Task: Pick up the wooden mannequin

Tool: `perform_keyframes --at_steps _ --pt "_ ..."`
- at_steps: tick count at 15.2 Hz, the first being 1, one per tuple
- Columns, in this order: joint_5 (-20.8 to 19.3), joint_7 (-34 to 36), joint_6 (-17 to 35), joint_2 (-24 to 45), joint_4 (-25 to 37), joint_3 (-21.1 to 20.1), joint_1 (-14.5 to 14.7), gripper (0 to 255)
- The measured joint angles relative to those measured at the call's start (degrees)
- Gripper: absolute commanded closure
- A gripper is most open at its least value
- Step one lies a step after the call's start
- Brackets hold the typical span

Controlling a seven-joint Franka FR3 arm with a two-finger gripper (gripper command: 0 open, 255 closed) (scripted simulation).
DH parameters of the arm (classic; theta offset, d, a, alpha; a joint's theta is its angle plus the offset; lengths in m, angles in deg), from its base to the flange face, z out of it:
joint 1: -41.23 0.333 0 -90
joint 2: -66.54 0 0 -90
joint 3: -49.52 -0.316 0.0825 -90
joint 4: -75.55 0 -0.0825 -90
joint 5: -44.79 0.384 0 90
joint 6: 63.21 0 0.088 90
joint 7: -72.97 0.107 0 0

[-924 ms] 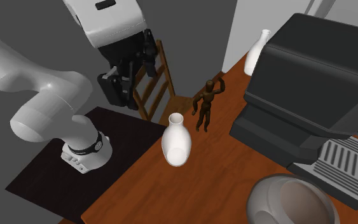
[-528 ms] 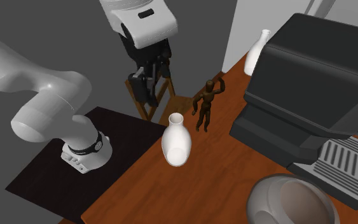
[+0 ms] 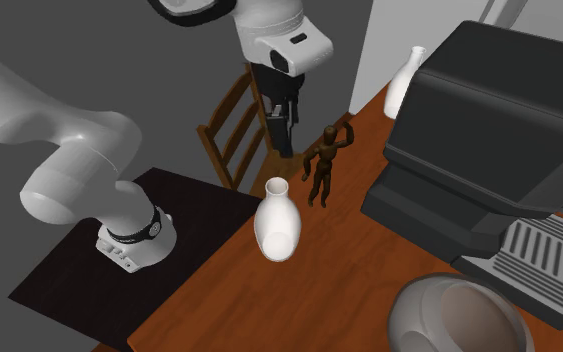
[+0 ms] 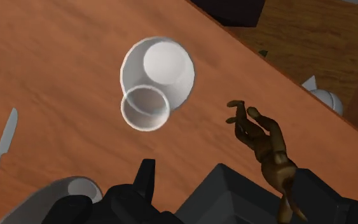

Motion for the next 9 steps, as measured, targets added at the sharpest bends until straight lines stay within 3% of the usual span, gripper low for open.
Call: perform_keyframes --at_steps 9 --pt "-3.4 4.2 13.4 11.7 0.2 -10.7 2.0 0"
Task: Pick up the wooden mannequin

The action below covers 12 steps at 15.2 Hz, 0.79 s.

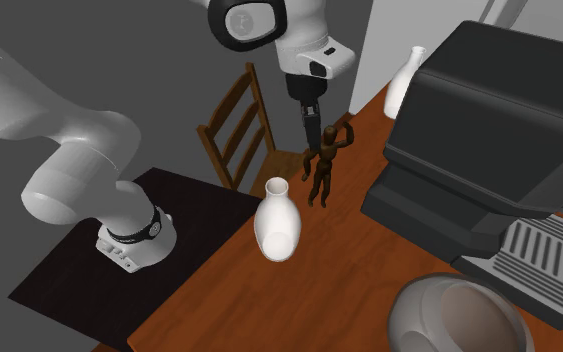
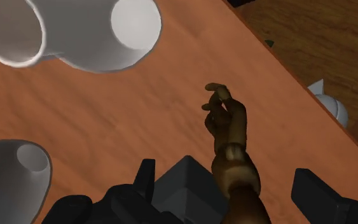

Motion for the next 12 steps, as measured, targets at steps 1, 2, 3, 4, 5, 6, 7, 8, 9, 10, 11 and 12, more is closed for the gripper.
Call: perform_keyframes --at_steps 1,2,3,4,5,6,7,8,9,10,11,12 --pt "-0.8 0.8 1.6 1.7 0.1 -1.2 0.0 0" --pt "-0.9 1.2 2.4 2.0 -0.3 -1.8 0.1 0" --pt "-1.3 1.4 3.6 2.8 -0.7 -2.2 0.0 0" --pt "-1.5 1.7 4.5 3.4 -1.0 -2.5 0.0 0" --pt "-1.6 1.9 5.3 3.8 -1.4 -2.8 -0.1 0" --pt "-1.7 2.2 6.1 4.2 -1.8 -3.0 -0.1 0" --pt "-1.8 2.4 7.0 4.5 -2.4 -3.2 -0.1 0" --pt "-1.8 2.5 7.9 4.7 -3.1 -3.3 -0.2 0" --pt "-2.0 2.6 8.6 5.0 -3.5 -3.4 -0.2 0" --pt "-2.1 2.7 8.9 5.3 -3.6 -3.5 -0.3 255" --pt "-2.1 2.7 9.1 5.4 -3.6 -3.5 -0.3 255" --pt "-2.2 2.8 9.2 5.5 -3.6 -3.6 -0.4 255"
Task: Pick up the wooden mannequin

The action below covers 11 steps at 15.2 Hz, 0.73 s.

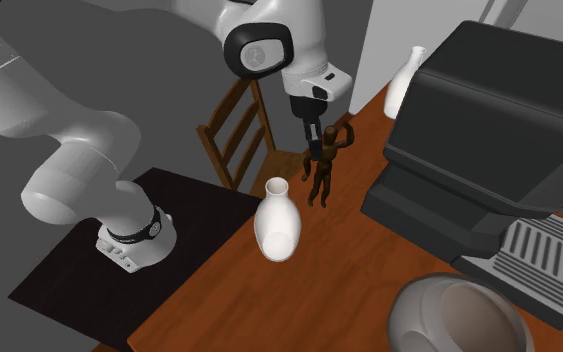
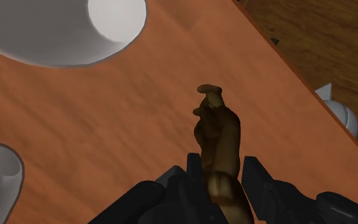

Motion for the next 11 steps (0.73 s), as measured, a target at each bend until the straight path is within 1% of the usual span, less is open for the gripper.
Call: perform_keyframes --at_steps 8,11 --pt "0.0 0.1 0.1 0.0 0.0 -0.1 0.0 255" --pt "0.3 -0.3 -1.5 -0.8 0.8 0.3 0.2 255"
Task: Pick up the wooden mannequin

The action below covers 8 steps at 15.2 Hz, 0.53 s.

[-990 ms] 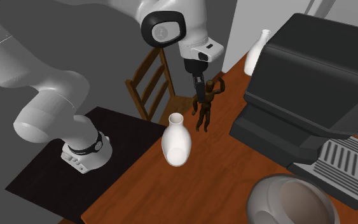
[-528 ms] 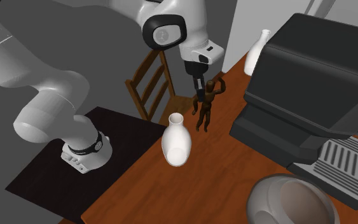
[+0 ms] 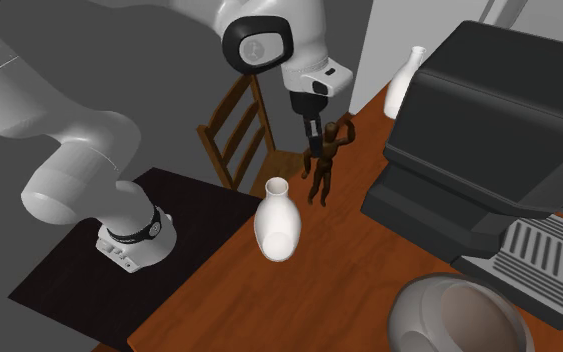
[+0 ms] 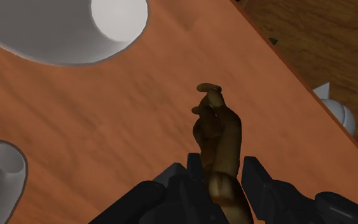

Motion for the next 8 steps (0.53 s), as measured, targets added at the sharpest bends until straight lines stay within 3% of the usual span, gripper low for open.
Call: perform_keyframes --at_steps 8 --pt "0.6 -1.4 -6.6 -2.5 4.3 1.4 0.3 255"
